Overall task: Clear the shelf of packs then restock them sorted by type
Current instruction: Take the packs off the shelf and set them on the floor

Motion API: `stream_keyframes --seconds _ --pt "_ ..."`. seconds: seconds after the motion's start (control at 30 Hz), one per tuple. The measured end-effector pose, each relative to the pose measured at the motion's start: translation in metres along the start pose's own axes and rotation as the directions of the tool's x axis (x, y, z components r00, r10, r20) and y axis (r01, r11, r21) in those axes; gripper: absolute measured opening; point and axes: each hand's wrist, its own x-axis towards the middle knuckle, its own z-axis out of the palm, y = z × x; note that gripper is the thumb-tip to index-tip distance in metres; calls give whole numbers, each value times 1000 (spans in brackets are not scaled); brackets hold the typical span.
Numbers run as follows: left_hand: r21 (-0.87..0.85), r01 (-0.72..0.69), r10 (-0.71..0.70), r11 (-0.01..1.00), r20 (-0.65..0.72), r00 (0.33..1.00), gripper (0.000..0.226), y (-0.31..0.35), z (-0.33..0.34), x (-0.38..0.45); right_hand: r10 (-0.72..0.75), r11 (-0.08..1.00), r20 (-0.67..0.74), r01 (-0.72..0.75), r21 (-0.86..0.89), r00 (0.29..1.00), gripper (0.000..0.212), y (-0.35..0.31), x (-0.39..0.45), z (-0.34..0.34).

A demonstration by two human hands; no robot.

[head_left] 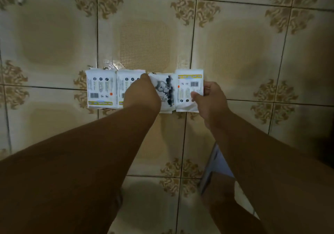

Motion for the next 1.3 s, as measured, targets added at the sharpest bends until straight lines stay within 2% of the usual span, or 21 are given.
stream_keyframes --seconds 0.13,0.27,0.33,0.47,0.57,0.67,0.73,0.87,1.03,1.13,1.3 --pt "-15 -25 25 1000 5 1000 57 3 0 -20 1 986 83 13 -167 997 37 -5 -6 -3" --pt "-3 -120 120 993 48 992 52 15 -39 -75 -5 934 157 61 -353 988 51 -48 -63 -34" --pt "-45 -179 181 983 51 982 50 25 -77 -116 -66 915 158 123 -385 985 49 -81 -108 -54" --pt "-118 -296 296 948 -19 955 49 51 -184 -217 -249 865 176 300 -402 953 58 -163 -230 -105" --pt "-96 -433 425 896 -89 901 48 72 -273 -294 -352 855 120 371 -362 928 56 -227 -328 -156" --pt "-62 -604 590 795 -154 792 42 98 -360 -367 -448 843 -47 404 -355 893 51 -284 -422 -213" --pt "-33 -710 693 703 -190 695 38 121 -411 -413 -513 835 -198 432 -342 835 50 -317 -481 -252" --pt "38 -883 855 468 -274 441 36 161 -487 -502 -566 824 -470 468 -319 678 47 -360 -598 -322" --pt "131 -966 929 224 -328 171 31 200 -536 -612 -535 820 -701 488 -298 472 41 -374 -725 -390" --pt "87 -990 922 112 -380 71 31 215 -542 -677 -513 807 -783 509 -300 351 38 -361 -787 -421" --pt "-33 -997 909 -63 -414 -44 27 240 -526 -779 -404 827 -895 494 -269 189 34 -312 -877 -472"
